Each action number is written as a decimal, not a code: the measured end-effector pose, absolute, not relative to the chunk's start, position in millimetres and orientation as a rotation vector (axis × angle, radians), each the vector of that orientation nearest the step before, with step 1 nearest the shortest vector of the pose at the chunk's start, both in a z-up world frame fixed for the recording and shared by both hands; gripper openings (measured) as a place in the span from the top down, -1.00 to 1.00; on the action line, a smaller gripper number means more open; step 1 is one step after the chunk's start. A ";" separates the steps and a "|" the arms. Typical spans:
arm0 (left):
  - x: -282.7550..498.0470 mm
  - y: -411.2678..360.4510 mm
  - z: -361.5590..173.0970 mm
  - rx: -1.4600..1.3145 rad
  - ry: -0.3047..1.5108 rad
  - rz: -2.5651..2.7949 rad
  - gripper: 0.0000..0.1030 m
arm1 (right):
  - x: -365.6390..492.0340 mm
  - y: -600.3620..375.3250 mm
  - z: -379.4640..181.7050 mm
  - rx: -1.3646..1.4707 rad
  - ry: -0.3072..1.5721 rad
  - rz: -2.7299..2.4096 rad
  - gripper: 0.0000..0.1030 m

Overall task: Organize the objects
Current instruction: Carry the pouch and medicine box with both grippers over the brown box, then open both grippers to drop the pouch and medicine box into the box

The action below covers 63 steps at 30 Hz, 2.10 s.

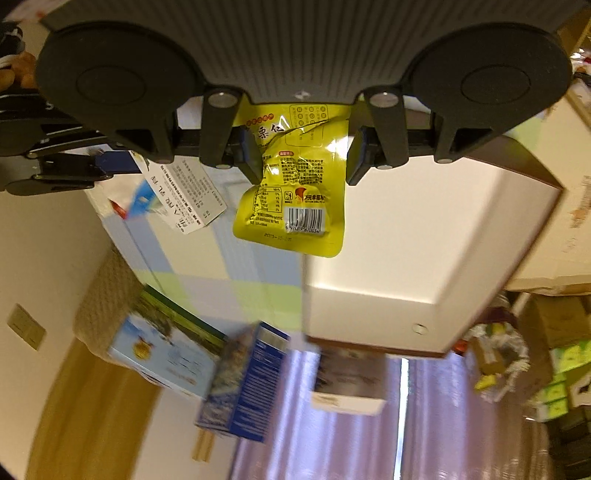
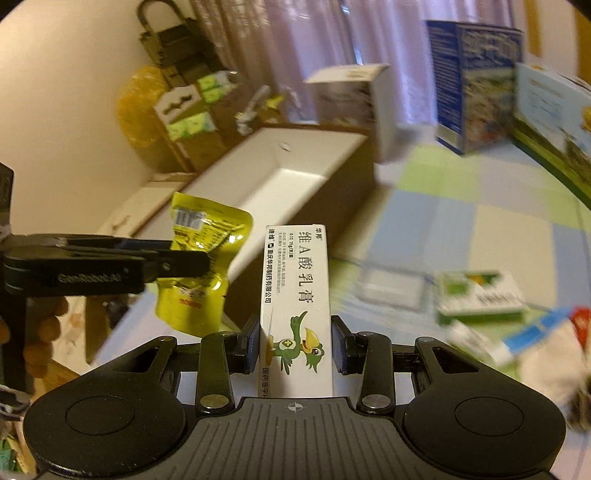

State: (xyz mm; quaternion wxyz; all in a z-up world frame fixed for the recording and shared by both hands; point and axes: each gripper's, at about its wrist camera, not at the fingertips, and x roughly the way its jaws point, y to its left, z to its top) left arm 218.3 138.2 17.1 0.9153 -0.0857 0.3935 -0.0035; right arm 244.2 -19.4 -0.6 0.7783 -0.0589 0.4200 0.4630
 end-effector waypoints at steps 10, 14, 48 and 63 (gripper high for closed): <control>234.3 221.6 28.0 -0.179 0.780 0.125 0.16 | 254.5 85.5 -3.2 -0.116 0.924 1.037 0.31; 247.2 247.4 23.8 -0.176 0.791 0.154 0.16 | 265.0 117.8 -10.9 -0.133 0.935 1.008 0.31; 303.1 288.3 -51.0 -0.147 1.010 0.079 -0.25 | 281.5 174.0 -64.4 -0.274 1.004 0.853 0.31; 268.8 274.1 -12.9 -0.131 0.961 0.062 -0.54 | 248.7 136.6 -24.9 -0.206 0.959 0.915 0.30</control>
